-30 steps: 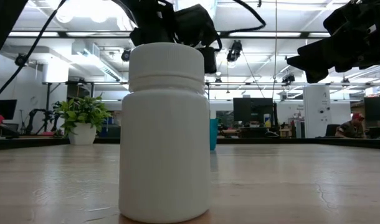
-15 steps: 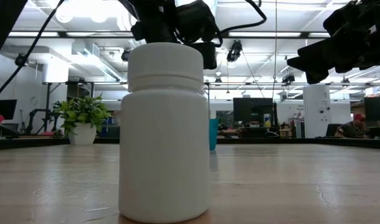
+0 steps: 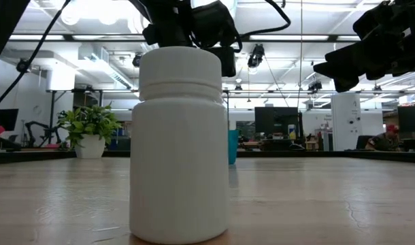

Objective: Pick and place pill bottles into a basket
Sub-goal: Put the white pill bottle into the blue bin

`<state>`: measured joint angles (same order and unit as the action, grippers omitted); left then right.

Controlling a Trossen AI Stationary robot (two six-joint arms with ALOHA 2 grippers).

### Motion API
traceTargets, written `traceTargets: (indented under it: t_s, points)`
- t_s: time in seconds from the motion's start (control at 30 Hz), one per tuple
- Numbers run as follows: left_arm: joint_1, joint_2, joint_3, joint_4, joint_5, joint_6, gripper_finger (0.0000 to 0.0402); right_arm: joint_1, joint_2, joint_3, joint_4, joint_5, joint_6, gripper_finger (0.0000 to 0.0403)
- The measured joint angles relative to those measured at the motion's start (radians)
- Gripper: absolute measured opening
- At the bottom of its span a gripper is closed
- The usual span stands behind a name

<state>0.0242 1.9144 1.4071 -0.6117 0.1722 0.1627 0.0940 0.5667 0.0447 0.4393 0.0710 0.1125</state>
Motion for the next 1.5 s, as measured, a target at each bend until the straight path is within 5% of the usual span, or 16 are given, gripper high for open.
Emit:
traceTargets:
  t_s: [0.5, 1.13, 1.5]
  points:
    - [0.000, -0.001, 0.000, -0.014, 0.006, 0.000, 0.0142, 0.000, 0.000, 0.000, -0.001, 0.000, -0.001, 0.0185]
    - [0.000, -0.072, 0.019, -0.030, -0.005, 0.063, 0.0143, 0.000, 0.000, 0.000, -0.018, 0.000, 0.000, 0.0185]
    - [0.036, -0.187, 0.020, -0.043, -0.182, 0.115, 0.0143, 0.000, -0.001, 0.000, -0.025, 0.000, 0.011, 0.0185]
